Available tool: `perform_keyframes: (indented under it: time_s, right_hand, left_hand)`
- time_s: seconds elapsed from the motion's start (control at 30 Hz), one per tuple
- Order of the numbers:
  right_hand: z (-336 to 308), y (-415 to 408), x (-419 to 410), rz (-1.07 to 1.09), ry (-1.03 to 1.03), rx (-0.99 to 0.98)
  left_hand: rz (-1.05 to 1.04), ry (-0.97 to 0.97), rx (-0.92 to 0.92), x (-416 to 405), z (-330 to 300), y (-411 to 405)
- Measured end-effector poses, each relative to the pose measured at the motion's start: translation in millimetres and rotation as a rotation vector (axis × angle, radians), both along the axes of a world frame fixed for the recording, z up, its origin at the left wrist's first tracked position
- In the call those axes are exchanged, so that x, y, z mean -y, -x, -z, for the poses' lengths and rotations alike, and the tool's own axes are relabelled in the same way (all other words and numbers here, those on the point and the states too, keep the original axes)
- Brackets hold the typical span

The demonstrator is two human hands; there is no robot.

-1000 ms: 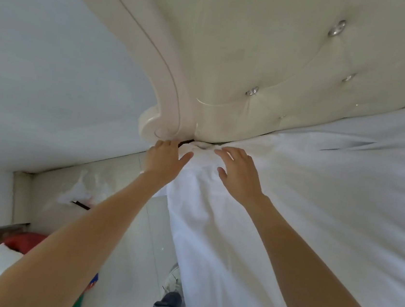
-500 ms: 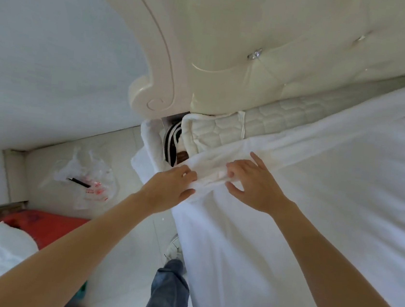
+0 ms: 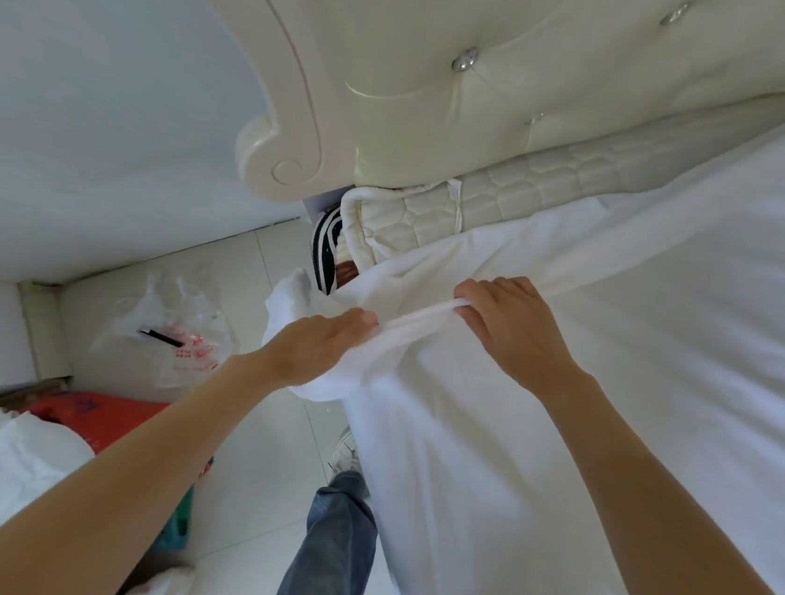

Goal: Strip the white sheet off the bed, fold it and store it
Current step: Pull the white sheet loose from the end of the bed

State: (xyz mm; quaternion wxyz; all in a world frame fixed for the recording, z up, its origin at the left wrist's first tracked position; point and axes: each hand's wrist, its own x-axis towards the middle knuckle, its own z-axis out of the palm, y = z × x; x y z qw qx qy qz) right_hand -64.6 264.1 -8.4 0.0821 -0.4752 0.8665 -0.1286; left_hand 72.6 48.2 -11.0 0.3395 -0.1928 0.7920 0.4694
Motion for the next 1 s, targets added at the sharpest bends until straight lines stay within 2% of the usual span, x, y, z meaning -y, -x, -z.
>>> perform_keyframes:
  time_s: [0.07, 0.13, 0.23, 0.3, 0.33, 0.4, 0.47, 0.5, 0.57, 0.7, 0.73, 0.83, 1.0]
  right_hand:
    - [-11, -1, -8, -0.003, 0.012, 0.005]
    - [-17, -4, -18, -0.042, -0.040, 0.043]
    - [-13, -9, -27, -0.038, -0.197, 0.198]
    - [-13, -14, -28, 0.048, -0.179, 0.294]
    - [-15, -15, -25, 0.102, -0.122, 0.339]
    - [-18, -16, -19, 0.149, -0.052, 0.386]
    - [-21, -14, -14, 0.042, -0.108, 0.285]
    - [-23, -14, -14, -0.028, -0.123, 0.202]
    - [-28, -9, -17, -0.057, -0.098, 0.075]
    - [-45, -18, -29, -0.039, -0.044, -0.032]
    - [-48, -24, -36, -0.027, -0.041, -0.053]
    - [-51, -48, -76, 0.065, -0.068, -0.099]
    - [-54, -100, -163, 0.081, -0.106, -0.208]
  left_hand:
    - [-0.019, -0.045, 0.059, -1, -4, -2]
    - [0.091, 0.121, -0.112, -2, -6, -2]
    - [0.124, 0.425, -0.427, 2, -12, 1]
    - [0.240, 0.624, -0.598, 1, -15, -1]
    - [0.273, 0.659, -0.695, 0, -17, 0]
    - [0.333, 0.544, -0.846, -1, -28, 0]
    - [0.414, 0.337, -0.900, -1, -42, 0]
    - [0.476, 0.293, -0.907, -2, -47, -3]
    - [0.544, 0.346, -0.867, -4, -52, -11]
    - [0.481, 0.676, -0.377, -8, -56, -29]
    - [0.521, 0.717, -0.343, -12, -56, -34]
    - [0.545, 0.661, -0.363, -40, -59, -63]
    - [0.395, 0.614, -0.403, -94, -69, -133]
